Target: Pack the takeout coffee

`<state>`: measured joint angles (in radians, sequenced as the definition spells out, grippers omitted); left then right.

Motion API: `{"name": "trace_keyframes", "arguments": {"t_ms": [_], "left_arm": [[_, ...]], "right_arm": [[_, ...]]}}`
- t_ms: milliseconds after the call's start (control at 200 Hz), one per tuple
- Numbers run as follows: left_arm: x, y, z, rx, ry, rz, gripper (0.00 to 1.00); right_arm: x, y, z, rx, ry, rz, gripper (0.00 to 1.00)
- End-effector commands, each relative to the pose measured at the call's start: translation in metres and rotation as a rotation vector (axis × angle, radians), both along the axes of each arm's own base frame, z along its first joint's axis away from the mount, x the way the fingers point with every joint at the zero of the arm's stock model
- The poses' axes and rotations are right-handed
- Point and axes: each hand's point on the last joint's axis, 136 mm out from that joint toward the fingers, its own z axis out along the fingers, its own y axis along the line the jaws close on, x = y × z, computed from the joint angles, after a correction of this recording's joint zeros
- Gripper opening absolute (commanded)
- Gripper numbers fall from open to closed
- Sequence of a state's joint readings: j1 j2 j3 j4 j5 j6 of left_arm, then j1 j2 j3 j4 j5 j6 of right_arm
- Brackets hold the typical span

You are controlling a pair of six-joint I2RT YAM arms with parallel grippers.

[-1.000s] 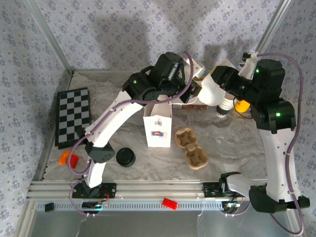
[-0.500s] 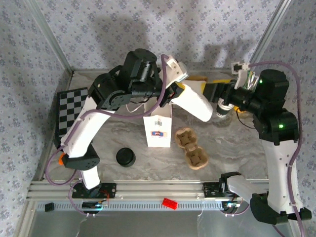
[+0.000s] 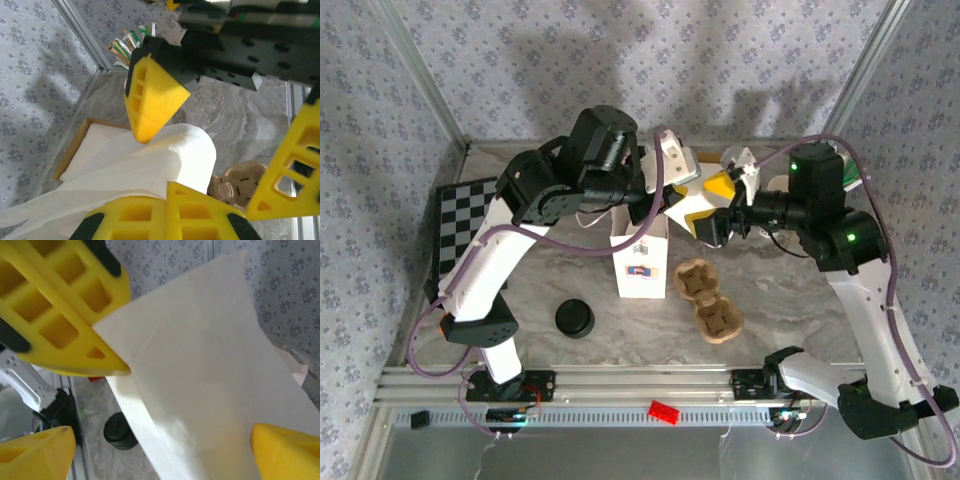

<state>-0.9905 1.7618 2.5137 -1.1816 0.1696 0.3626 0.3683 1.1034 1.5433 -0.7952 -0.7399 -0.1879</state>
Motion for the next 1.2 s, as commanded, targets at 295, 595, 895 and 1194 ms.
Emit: {"name": "trace_keyframes", "arguments": {"t_ms": [295, 595, 895, 1194], "left_arm": [[-0.021, 0.019, 0.027, -0.057, -0.057, -0.049, 0.00], [-0.008, 0.028, 0.046, -0.103, -0.122, 0.041, 0.08], [0.025, 0.077, 0.089, -0.261, -0.165, 0.399, 0.53], [0.045, 0.135, 0.039, -0.400, 0.097, 0.763, 0.67]], "right_arm": [[0.008, 0.007, -0.007, -0.112, -0.108, 0.046, 0.60], [0.009, 0.012, 0.008, -0.041, -0.039, -0.019, 0.00], [0.036, 0.013, 0.054, 0.221, 0.207, -0.278, 0.00], [0.069, 0.039, 0.048, 0.341, 0.458, -0.518, 0.00]]}}
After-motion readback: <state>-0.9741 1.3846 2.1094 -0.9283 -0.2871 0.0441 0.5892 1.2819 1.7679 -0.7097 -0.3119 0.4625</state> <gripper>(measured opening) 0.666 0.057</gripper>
